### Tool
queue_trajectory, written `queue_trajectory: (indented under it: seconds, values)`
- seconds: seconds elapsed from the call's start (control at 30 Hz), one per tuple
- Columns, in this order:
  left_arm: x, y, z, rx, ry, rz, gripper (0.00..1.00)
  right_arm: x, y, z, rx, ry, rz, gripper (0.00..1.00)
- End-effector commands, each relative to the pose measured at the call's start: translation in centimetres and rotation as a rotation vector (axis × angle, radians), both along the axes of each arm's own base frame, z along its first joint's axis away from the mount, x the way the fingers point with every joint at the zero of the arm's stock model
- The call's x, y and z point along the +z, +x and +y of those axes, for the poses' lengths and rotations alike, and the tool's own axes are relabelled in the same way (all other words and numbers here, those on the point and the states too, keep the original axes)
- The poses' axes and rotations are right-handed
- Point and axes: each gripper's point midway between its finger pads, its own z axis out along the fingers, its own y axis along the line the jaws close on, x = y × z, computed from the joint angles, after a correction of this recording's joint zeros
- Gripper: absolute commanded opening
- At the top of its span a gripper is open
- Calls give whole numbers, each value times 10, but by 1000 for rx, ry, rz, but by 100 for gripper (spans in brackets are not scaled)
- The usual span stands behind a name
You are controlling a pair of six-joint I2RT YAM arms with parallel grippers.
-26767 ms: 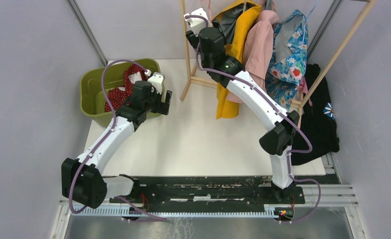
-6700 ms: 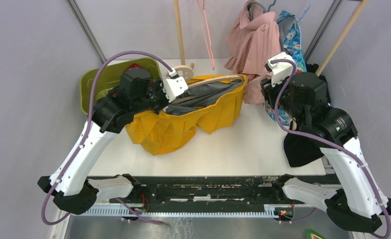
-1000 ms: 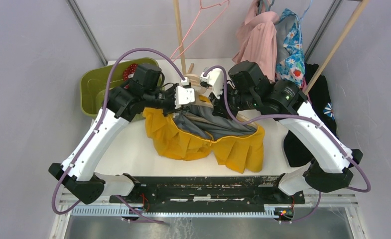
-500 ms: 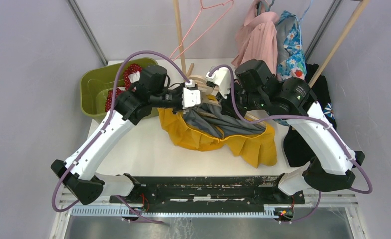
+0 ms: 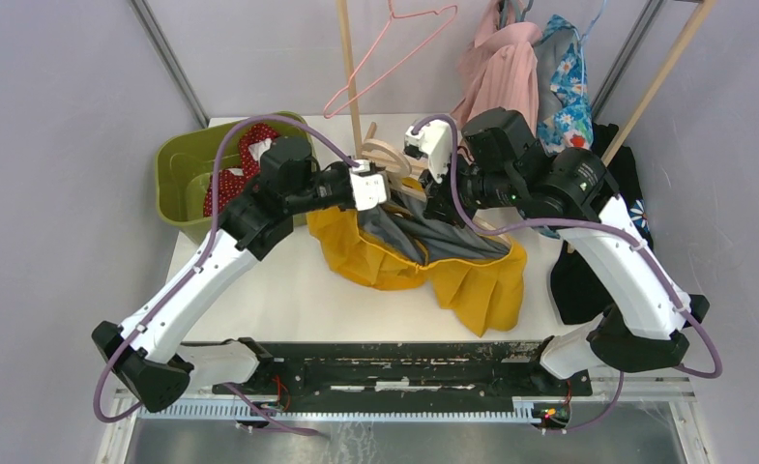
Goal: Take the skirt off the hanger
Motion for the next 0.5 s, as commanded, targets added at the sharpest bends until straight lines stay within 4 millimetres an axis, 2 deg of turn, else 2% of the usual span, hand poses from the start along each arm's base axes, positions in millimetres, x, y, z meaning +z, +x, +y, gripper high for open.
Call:
queue_trajectory:
  seconds: [0.0,0.1,0.13,0.17,0.23,0.33,0.47]
  values:
    - [82,31,-5,97,-232,-175,37,55,-37,37,196,262,1,1]
    - [101,24,-2,92,-289,-203,55,44,-26,27,134,203,-22,1]
    - [109,19,0,85,-314,-220,75,40,-25,25,122,188,-20,1]
    - [119,13,4,78,-345,-243,86,35,-24,25,117,176,-13,1]
    - [139,-1,12,68,-407,-290,99,29,-24,25,114,164,-3,1]
    - [157,-11,22,73,-451,-338,99,24,-21,25,104,156,-6,1]
    - [154,-11,32,116,-422,-348,99,27,-17,23,89,149,-28,1]
